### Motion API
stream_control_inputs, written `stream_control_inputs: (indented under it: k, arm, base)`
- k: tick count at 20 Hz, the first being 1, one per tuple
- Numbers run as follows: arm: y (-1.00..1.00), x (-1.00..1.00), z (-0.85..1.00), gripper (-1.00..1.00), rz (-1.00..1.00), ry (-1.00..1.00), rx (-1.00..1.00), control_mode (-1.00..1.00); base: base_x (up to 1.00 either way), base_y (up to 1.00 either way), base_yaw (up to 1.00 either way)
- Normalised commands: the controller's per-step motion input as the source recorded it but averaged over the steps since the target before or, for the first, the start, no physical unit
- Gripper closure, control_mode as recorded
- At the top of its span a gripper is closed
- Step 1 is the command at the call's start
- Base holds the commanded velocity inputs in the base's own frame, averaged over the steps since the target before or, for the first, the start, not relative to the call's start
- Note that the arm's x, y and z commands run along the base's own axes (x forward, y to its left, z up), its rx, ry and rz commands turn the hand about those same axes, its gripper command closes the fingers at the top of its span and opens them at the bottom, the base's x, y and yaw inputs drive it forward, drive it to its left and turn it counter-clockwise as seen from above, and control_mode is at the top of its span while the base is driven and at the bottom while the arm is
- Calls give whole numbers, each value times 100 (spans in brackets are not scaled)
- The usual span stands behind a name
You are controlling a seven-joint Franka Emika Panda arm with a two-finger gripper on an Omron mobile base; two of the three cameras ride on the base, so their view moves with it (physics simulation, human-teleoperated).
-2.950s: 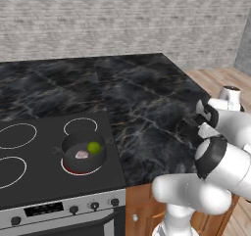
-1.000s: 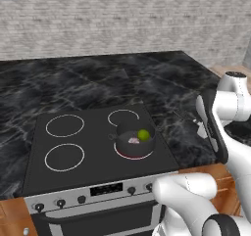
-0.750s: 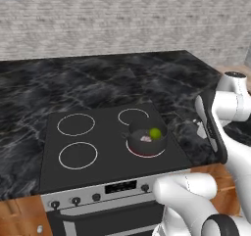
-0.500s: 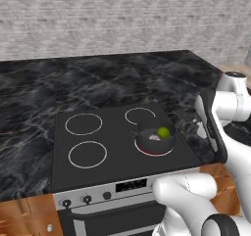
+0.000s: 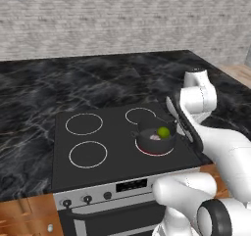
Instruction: Put the garlic and lime in the pot. Retrieve the spatula and lightly stir the vegetables in the pot.
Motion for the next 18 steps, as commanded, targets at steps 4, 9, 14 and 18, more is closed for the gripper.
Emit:
stream_control_inputs:
  k: [4,9,14,18]
  arm:
    - [24,60,11,100,21,33,-15,-100]
    - [-37,57,0,100,28,20,-1,-100]
    - [-13,1,-5,100,32,26,1,-100]
    - [0,0,-49,100,21,3,0,-100]
  base:
    - [0,0,0]
    - [0,0,0]
    - [0,0,0]
    - [0,0,0]
